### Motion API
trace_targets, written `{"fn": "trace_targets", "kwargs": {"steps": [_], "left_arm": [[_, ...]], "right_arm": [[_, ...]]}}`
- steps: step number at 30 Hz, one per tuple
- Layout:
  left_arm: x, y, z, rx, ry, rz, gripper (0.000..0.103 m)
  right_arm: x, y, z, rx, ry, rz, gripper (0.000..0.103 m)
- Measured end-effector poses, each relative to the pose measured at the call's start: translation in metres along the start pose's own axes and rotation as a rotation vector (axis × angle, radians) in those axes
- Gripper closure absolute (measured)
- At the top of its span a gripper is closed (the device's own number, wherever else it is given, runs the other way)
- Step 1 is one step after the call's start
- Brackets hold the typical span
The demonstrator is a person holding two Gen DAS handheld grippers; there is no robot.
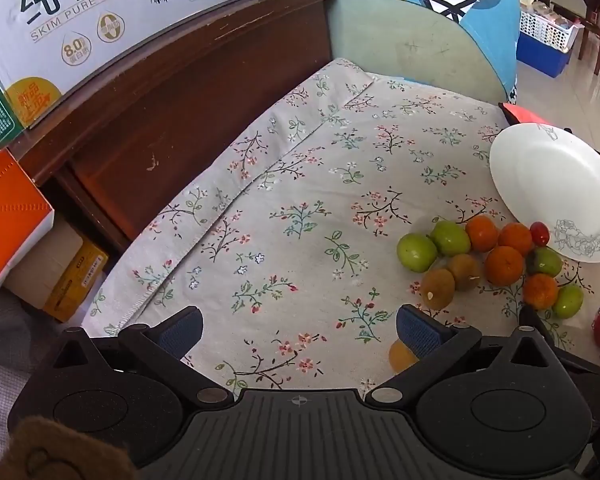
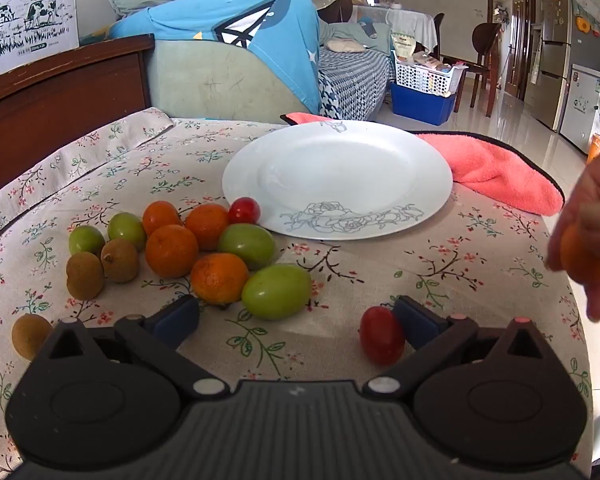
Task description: Organize fruits
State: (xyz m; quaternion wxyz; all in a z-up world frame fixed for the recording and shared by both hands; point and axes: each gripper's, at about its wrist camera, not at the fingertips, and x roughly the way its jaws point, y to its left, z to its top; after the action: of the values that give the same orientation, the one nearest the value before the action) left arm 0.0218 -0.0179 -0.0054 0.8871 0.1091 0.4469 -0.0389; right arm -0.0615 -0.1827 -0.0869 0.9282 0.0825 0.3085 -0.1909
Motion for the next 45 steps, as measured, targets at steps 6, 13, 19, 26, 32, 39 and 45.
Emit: {"fn": "trace_targets", "kwargs": {"steps": [6, 13, 19, 26, 32, 39, 45], "left_arm": [[0.002, 0.000, 0.006, -0.011, 0.030, -0.020, 0.000], [0.003, -0.011, 0.006, 0.022, 0.037, -0.023, 0.000], [0.004, -0.017, 0.004, 0.049, 0.040, -0.039, 0.000], [0.004, -0.016, 0.004, 0.045, 0.042, -0.038, 0.000], [-0.002, -0.014, 0.009, 0.003, 0.011, -0.063, 0.000], [-0.001, -0.015, 0.011, -0.003, 0.003, -0.056, 0.000], [-0.008, -0.017, 0.013, 0.009, -0.033, -0.051, 0.000]], "right_arm": [[0.000, 0.000, 0.000, 0.000, 0.000, 0.000, 0.000], [0.000, 0.000, 0.000, 0.000, 0.000, 0.000, 0.000], [0.000, 0.000, 0.000, 0.000, 0.000, 0.000, 0.000], [0.001, 0.000, 0.000, 0.000, 0.000, 0.000, 0.000], [0.001, 0.000, 0.000, 0.001, 0.000, 0.001, 0.000], [0.001, 0.000, 0.000, 0.001, 0.000, 0.001, 0.000], [0.000, 0.000, -0.001, 0.001, 0.000, 0.001, 0.000]]}}
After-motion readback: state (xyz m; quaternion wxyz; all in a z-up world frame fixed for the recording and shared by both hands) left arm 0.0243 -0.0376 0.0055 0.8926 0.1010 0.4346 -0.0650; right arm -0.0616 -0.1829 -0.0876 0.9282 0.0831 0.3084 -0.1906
